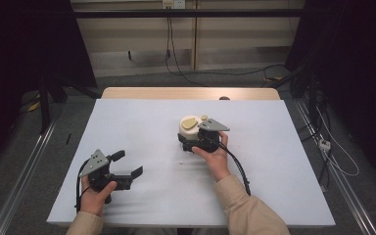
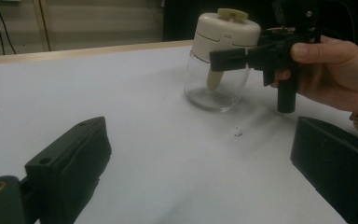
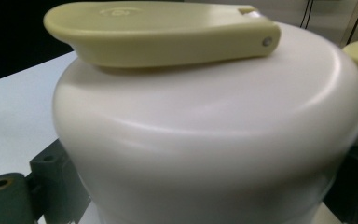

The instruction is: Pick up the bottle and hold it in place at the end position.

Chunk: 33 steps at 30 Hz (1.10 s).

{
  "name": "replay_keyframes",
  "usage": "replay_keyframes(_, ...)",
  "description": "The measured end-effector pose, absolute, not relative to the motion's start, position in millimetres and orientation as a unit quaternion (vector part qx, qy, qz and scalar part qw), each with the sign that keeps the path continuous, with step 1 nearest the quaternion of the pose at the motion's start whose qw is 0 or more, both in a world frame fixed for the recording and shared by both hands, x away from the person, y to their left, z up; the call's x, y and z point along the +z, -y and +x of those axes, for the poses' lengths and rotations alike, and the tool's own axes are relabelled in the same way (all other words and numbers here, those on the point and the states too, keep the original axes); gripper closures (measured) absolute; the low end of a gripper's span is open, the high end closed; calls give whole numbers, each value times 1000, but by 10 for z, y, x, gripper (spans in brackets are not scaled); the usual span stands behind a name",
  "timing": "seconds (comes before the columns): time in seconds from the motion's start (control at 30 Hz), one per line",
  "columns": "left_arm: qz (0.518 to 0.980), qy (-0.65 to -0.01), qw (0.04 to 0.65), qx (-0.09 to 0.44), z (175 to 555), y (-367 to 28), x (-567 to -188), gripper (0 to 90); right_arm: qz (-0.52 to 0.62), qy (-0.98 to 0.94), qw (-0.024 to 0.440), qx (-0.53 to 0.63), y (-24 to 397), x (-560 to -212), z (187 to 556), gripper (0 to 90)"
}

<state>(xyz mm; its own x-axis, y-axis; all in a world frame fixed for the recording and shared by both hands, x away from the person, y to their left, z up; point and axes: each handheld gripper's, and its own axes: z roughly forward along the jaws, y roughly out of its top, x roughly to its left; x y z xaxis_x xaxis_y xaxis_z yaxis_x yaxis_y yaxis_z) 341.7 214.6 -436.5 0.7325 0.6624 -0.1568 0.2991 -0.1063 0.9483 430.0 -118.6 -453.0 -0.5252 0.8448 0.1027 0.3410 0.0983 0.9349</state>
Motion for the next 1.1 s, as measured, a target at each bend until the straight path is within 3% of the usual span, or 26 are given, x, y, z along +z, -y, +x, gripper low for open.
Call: replay_keyframes(1.1,736,-341,566,147,3621,-1811,-4218,44,426,-701,239,520,1187,-4530,4305,63)
